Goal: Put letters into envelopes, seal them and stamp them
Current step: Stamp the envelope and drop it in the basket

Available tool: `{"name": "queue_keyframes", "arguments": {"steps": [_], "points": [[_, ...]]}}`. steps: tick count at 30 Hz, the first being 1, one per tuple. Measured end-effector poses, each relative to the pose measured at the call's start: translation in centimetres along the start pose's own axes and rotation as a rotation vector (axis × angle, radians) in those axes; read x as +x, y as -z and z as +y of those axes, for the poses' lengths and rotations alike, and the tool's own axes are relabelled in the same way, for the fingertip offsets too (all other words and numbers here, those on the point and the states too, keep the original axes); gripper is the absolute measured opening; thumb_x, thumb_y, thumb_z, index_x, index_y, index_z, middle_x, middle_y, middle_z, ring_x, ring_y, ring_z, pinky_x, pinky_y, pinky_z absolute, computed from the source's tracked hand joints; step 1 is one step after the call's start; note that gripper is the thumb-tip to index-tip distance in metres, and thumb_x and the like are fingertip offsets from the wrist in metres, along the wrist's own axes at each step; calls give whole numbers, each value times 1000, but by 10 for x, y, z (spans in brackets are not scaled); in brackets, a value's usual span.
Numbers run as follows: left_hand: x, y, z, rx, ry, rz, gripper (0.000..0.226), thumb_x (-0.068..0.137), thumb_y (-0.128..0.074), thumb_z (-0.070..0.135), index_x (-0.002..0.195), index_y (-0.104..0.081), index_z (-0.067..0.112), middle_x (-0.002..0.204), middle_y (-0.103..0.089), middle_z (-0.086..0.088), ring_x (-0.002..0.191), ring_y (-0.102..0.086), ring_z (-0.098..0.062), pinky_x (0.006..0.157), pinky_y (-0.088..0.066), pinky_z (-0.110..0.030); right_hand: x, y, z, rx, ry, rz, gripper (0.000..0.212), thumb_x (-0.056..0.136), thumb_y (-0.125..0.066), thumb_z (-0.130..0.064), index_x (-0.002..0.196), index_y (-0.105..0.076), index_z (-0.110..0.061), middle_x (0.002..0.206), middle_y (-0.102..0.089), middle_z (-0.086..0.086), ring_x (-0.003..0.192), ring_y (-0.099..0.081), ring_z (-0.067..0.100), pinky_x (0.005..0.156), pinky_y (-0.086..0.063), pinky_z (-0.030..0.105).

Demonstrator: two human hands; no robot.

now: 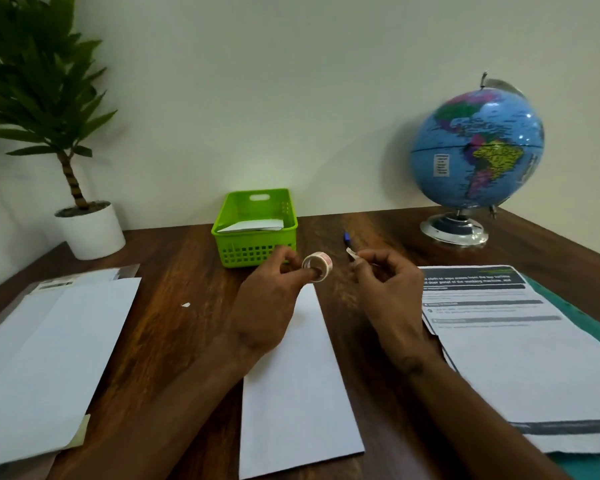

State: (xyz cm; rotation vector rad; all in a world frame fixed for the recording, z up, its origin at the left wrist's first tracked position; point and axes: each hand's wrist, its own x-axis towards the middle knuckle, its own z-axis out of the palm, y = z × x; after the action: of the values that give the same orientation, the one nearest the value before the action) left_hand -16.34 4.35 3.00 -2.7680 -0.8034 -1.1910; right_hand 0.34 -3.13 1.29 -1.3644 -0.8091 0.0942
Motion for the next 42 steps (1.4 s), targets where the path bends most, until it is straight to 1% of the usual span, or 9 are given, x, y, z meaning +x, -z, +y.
{"name": "queue_keyframes", "arguments": {"steps": [7, 12, 17, 21, 24, 28, 32, 37, 42], "points": [[46, -39, -15, 56, -131, -213, 36, 86, -62, -2, 115, -73, 15, 111, -68, -5, 96, -64, -29, 77, -53, -42, 16, 11, 5, -1, -130, 106, 16, 92, -76, -13, 107, -80, -19, 109, -76, -6, 98, -71, 7, 82, -55, 9], [68, -59, -11, 152, -189, -256, 43, 87, -57, 3, 126, -66, 18, 127, -66, -3, 105, -63, -28, 83, -55, -44, 19, 14, 9, 119, -352, 183, 3, 91, -78, -29, 88, -78, -28, 84, -74, -17, 81, -69, 6, 56, -45, -1], [75, -74, -2, 251, -298, -304, 32, 93, -50, 27, 119, -68, 22, 129, -65, 4, 98, -60, -21, 77, -55, -39, 21, 17, 14, 174, -404, 190, 15, 91, -79, -29, 80, -71, -34, 78, -68, -22, 76, -66, 4, 60, -40, 3], [79, -84, 2, 266, -299, -364, 45, 95, -40, 55, 107, -70, 25, 131, -62, 4, 102, -59, -17, 80, -54, -35, 22, 16, 14, 199, -429, 206, 16, 87, -83, -22, 80, -71, -30, 79, -71, -16, 77, -67, 4, 64, -45, 9], [83, -89, 5, 231, -246, -415, 40, 97, -49, 52, 116, -69, 24, 144, -50, -8, 123, -54, -25, 92, -53, -41, 23, 17, 15, 261, -472, 240, 18, 85, -85, -20, 88, -69, -27, 87, -72, -9, 82, -68, 8, 70, -50, 16], [82, -85, 8, 85, -117, -374, 32, 95, -60, 41, 122, -71, 27, 142, -46, -7, 124, -52, -25, 97, -52, -41, 24, 18, 14, 364, -545, 244, 27, 81, -88, -14, 99, -68, -20, 95, -72, -1, 91, -73, 17, 86, -64, 38], [70, -67, 5, -167, 81, -173, 24, 96, -60, 20, 115, -75, 21, 120, -67, 0, 105, -64, -10, 95, -52, -28, 24, 17, 14, 361, -561, 127, 30, 77, -91, -15, 96, -69, -20, 89, -75, -3, 86, -76, 18, 85, -65, 37], [33, -25, 6, -534, 352, -170, 32, 82, -79, 45, 108, -77, 26, 93, -77, 12, 85, -72, 2, 74, -60, -21, 7, 8, 1, 218, -398, -191, 34, 75, -93, -21, 96, -67, -17, 73, -77, -15, 70, -75, 0, 56, -56, 10], [-6, 3, -2, -716, 522, -102, 16, 91, -74, 15, 104, -79, 11, 87, -79, -6, 77, -75, -20, 72, -61, -32, -9, -3, -14, 99, -222, -439, 34, 75, -93, -12, 98, -68, -12, 86, -81, 1, 76, -80, 14, 66, -63, 22]]}}
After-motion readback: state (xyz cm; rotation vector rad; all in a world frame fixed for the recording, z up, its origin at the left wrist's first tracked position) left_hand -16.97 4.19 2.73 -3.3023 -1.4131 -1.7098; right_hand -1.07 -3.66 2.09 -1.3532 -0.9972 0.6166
